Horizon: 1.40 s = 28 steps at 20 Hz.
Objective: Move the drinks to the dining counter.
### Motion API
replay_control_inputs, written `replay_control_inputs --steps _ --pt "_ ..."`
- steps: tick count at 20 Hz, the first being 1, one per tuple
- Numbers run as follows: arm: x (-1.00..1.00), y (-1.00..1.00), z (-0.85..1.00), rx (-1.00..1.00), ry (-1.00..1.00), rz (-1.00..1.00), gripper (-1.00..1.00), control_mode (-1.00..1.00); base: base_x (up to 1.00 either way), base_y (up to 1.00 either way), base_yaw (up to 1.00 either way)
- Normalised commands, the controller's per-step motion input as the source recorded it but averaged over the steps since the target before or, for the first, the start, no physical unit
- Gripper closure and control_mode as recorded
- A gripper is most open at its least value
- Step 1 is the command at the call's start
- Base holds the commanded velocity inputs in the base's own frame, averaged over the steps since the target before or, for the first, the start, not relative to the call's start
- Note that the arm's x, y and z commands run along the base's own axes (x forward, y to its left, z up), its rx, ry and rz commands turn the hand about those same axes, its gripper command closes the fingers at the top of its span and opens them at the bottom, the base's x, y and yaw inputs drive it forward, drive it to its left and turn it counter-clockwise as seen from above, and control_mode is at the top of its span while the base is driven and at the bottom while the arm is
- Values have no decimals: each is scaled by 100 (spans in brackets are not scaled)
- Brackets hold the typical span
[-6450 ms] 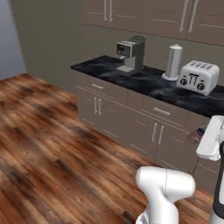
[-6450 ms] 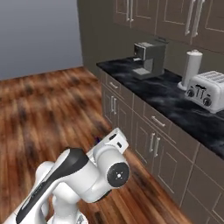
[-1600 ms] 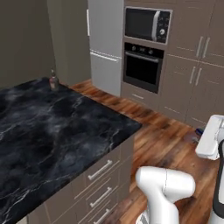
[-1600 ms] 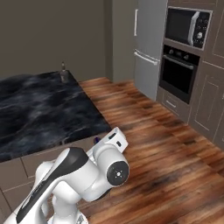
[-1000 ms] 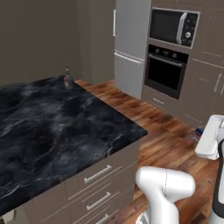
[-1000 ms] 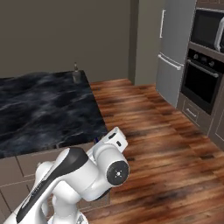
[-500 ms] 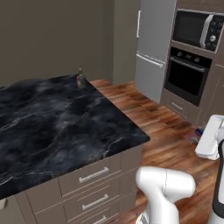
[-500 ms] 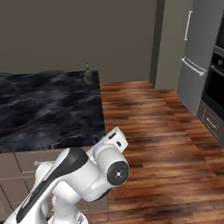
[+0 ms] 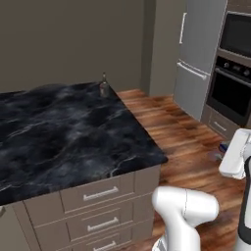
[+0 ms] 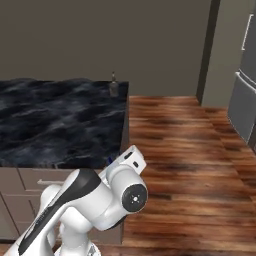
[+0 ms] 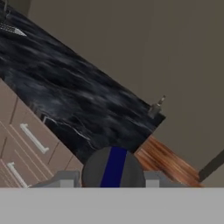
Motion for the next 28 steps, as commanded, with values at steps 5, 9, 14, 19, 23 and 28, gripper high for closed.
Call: replay_control_inputs --steps 5,9,14,19,23,28 --pt "0 0 0 0 0 0 100 100 11 -46 41" --pt "0 0 0 0 0 0 100 100 14 -38 48" --pt "0 0 0 0 0 0 100 100 21 -35 52" --pt "0 0 0 0 0 0 100 100 13 -37 52" --pt "0 0 0 0 0 0 100 100 0 -45 42" --pt "0 0 0 0 0 0 100 100 -4 -40 33"
